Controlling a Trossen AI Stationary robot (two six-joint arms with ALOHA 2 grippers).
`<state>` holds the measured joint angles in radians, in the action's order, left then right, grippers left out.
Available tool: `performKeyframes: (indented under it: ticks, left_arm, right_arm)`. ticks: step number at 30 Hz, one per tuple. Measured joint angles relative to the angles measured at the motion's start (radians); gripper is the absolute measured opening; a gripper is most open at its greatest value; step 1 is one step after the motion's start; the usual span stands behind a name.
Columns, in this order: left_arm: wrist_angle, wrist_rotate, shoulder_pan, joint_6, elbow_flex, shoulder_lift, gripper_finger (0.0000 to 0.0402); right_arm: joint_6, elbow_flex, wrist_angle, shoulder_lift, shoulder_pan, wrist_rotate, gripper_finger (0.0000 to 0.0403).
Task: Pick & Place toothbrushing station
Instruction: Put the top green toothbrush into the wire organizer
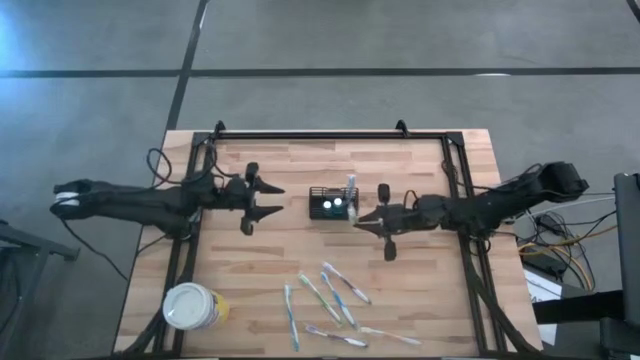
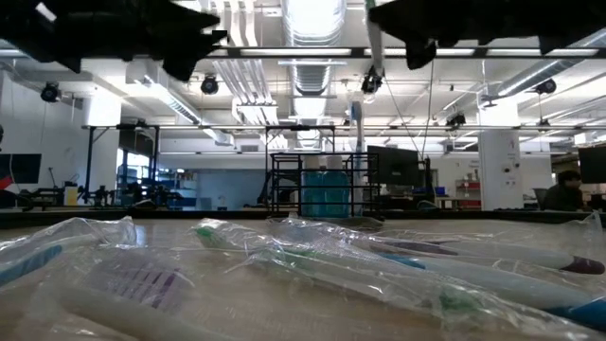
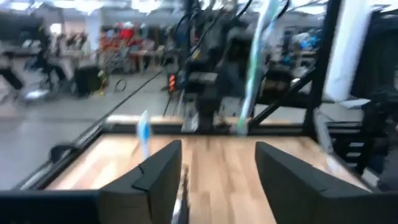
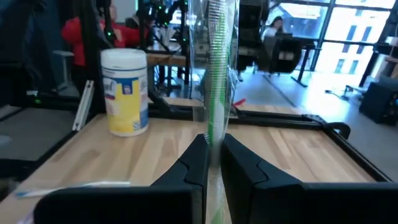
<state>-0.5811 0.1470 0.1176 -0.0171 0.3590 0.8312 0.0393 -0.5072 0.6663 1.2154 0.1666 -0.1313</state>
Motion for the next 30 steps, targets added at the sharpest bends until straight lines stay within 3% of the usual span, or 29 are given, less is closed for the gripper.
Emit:
performKeyframes:
  ticks: [14, 18, 30]
  left_arm:
    - [-0.028, 0.092, -0.024, 0.051, 0.208, 0.243, 0.0218]
    - [-0.031, 0.106, -0.03, 0.054, 0.257, 0.298, 0.0218]
    - [-0.034, 0.103, -0.036, 0.05, 0.401, 0.447, 0.0218]
  right_arm:
    - [0.083, -0.252, -0.011, 0.254, -0.088, 0.021, 0.0023]
    - [0.085, -0.277, -0.013, 0.277, -0.117, 0.077, 0.0023]
    - [0.096, -0.29, -0.028, 0.277, -0.131, 0.08, 0.0023]
